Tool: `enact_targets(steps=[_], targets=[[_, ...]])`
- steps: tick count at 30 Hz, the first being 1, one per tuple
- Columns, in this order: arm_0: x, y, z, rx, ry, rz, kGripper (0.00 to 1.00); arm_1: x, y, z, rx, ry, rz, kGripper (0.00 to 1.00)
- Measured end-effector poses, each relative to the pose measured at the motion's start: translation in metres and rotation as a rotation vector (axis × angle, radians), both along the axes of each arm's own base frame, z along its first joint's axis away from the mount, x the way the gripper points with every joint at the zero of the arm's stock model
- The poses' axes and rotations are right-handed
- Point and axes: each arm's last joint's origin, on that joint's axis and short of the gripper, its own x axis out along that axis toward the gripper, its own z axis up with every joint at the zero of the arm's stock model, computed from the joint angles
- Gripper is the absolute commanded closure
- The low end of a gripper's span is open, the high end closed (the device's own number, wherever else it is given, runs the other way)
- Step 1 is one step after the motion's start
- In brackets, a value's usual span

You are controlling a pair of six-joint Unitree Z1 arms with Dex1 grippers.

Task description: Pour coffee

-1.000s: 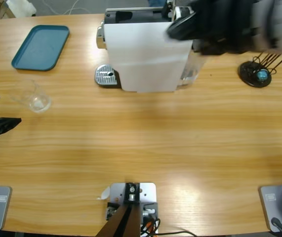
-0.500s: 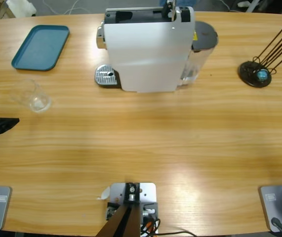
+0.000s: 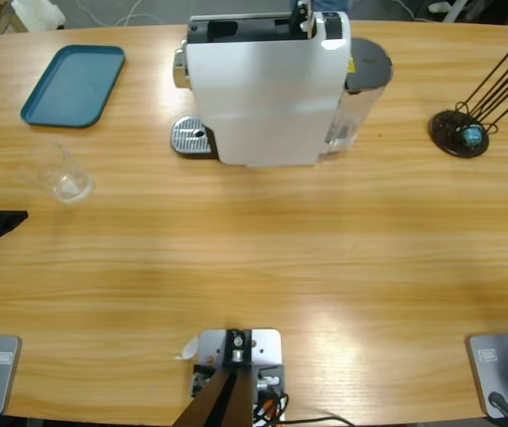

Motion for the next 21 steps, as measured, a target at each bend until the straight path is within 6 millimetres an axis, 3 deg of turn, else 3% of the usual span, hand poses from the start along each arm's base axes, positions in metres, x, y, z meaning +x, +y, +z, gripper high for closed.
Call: enact_targets(steps=[6, 14, 21], targets=[[0.001, -0.001, 0.006, 0.013, -0.036, -0.023, 0.009, -0.004, 0.004, 0.000, 0.017, 0.004, 0.001, 1.000], [0.001, 0.000, 0.006, 0.019, -0.031, -0.023, 0.009, -0.012, 0.035, 0.002, 0.033, 0.001, 0.066, 1.000], [0.000, 0.000, 0.006, 0.019, -0.030, -0.023, 0.009, -0.009, 0.045, -0.008, 0.020, 0.018, 0.067, 1.000]])
